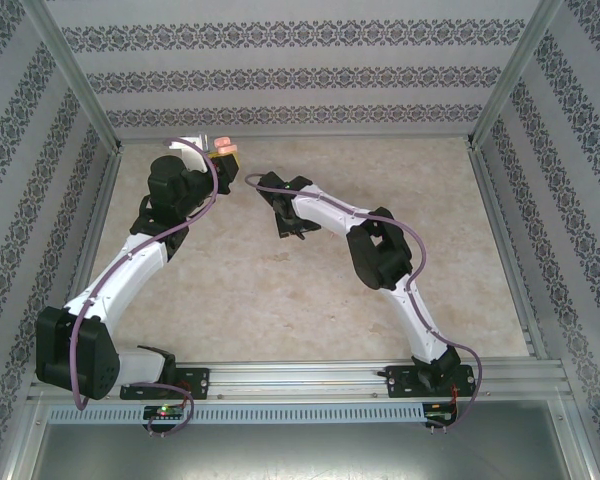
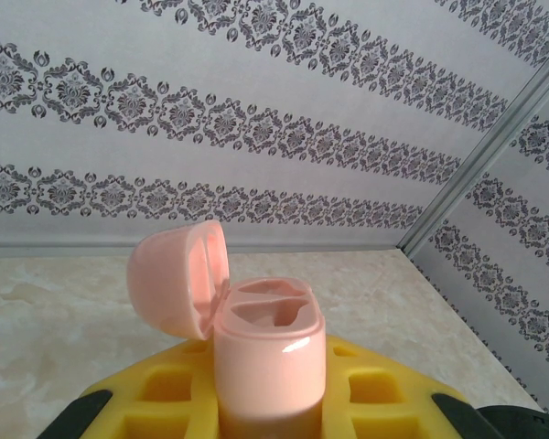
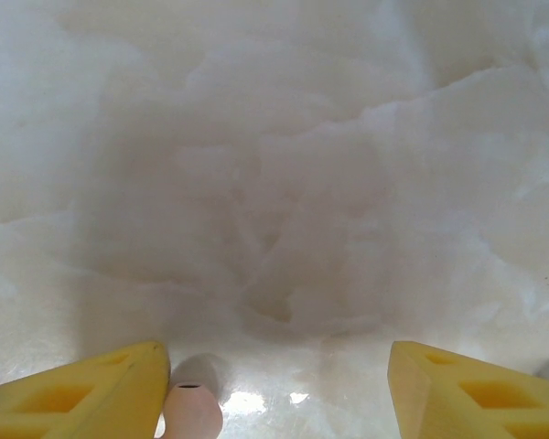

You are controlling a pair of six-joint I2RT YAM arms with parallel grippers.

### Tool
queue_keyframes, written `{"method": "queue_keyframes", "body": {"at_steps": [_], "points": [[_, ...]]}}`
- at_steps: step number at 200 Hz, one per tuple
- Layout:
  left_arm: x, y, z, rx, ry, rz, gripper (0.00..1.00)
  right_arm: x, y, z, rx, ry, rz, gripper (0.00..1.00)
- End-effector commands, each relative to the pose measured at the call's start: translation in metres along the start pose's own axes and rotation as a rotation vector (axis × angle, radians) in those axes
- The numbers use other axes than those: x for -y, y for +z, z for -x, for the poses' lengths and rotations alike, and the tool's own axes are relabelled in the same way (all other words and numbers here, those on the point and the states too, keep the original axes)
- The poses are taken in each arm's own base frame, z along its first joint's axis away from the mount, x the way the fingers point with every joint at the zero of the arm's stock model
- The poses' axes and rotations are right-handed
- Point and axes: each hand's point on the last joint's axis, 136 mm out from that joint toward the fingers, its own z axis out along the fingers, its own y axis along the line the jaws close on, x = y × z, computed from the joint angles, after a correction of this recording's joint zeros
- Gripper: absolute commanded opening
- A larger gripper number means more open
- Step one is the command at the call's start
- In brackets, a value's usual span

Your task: Insert the wireless bluetooth earbuds into the charging case

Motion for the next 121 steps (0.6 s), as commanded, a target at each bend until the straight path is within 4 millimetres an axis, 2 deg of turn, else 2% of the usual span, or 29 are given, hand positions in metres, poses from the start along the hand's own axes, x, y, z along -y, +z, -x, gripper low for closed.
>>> {"method": "queue_keyframes", "body": {"at_steps": [1, 92, 121], "points": [[0.006, -0.007, 0.015, 0.046, -0.002, -0.009, 0.00, -0.004, -0.008, -0.014, -0.023, -0.035, 0.016, 0.66], [0.008, -0.006, 0.015, 0.042, -0.011, -0.023, 0.00, -0.003, -0.032, -0.021, -0.007, -0.027, 0.056, 0.65], [0.009, -0.006, 0.016, 0.043, -0.007, -0.028, 0.00, -0.006, -0.050, -0.012, 0.035, 0.010, 0.106, 0.65]]}}
